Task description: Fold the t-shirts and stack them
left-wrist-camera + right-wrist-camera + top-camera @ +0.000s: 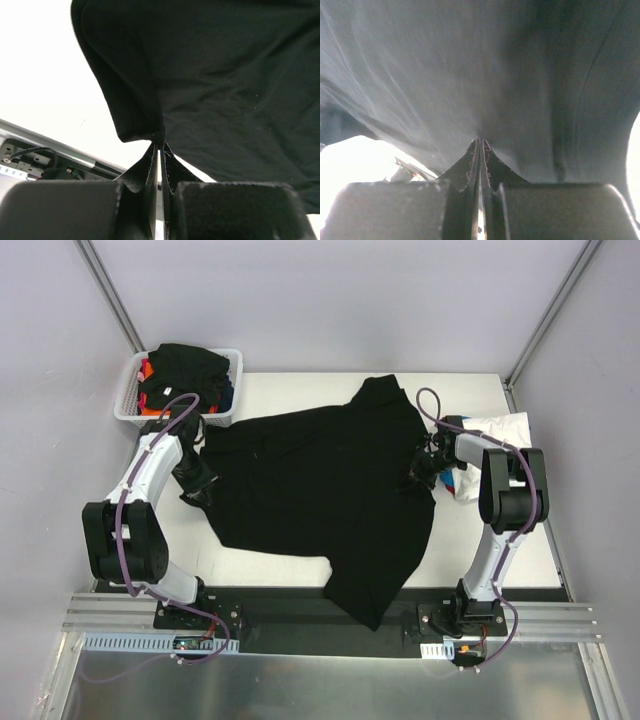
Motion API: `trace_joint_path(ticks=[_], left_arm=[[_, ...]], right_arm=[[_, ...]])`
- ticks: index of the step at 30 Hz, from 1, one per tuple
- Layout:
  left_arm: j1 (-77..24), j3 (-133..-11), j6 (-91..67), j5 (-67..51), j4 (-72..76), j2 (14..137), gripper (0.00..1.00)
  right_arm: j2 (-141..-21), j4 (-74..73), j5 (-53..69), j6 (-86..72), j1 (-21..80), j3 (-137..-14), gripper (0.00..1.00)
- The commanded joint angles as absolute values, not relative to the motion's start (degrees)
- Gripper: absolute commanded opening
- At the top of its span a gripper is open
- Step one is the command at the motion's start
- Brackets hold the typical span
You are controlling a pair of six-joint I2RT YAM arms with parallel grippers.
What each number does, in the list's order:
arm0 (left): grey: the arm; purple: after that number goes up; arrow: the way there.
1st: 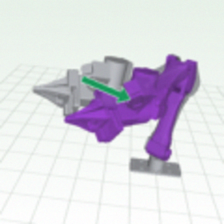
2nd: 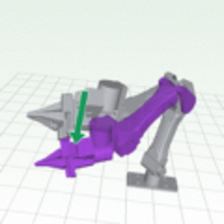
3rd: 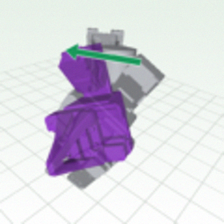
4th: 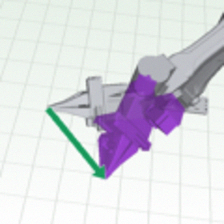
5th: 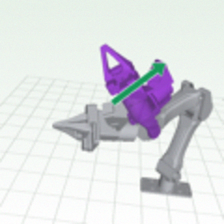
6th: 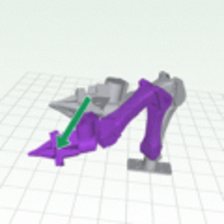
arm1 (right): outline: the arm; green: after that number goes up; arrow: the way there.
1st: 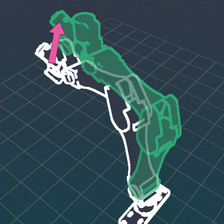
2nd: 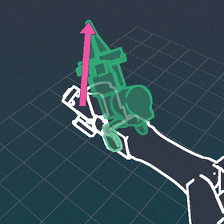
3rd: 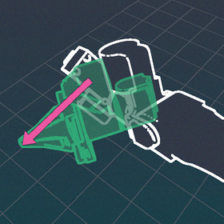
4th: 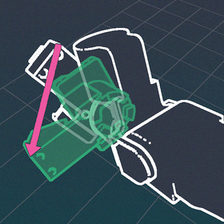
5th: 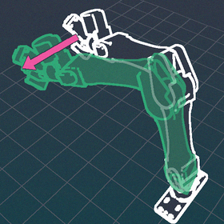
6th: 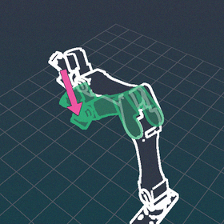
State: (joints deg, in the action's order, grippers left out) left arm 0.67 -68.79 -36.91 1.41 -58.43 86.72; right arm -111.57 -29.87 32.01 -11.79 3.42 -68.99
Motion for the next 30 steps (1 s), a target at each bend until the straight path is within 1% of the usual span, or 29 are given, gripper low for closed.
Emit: trace_joint_path(ticks=[1,11,14,16,20,21,23,25,28,30], left_arm=[[0.18,-71.80,-36.57,1.23,-59.50,89.03,0.00],[0.18,-75.06,-35.33,0.88,-59.68,93.34,0.00],[-1.30,-75.67,-35.07,0.79,-59.68,94.65,0.00],[-1.49,-76.46,-34.89,0.70,-59.68,95.36,0.00],[-2.02,-76.99,-35.07,0.70,-59.50,95.80,0.00],[-2.20,-76.91,-35.33,0.70,-59.50,95.71,0.00],[-2.37,-76.38,-35.51,0.70,-59.33,95.54,0.00],[-2.72,-75.59,-35.77,0.53,-58.98,95.19,0.00],[-3.07,-74.71,-35.86,0.53,-58.62,94.83,0.00],[-3.25,-74.71,-35.60,0.53,-58.71,94.66,0.00]], right_arm=[[-114.16,-31.90,32.08,-11.51,2.46,-75.57,0.01],[-122.34,-36.12,31.90,-11.51,0.70,-90.33,0.01],[-122.87,-36.47,32.69,-10.90,0.53,-92.80,0.01],[-120.43,-37.09,33.57,-10.28,0.44,-93.95,0.01],[-112.52,-38.23,35.51,-9.93,1.66,-88.35,0.01],[-111.02,-38.15,35.51,-9.84,2.02,-83.98,0.01],[-106.81,-37.36,35.86,-9.67,3.42,-79.39,0.01],[-104.95,-36.04,36.38,-9.93,4.39,-73.08,0.01],[-104.06,-31.56,38.32,-9.41,5.97,-68.22,0.01],[-104.32,-36.45,26.25,-6.34,6.85,-69.95,0.01]])
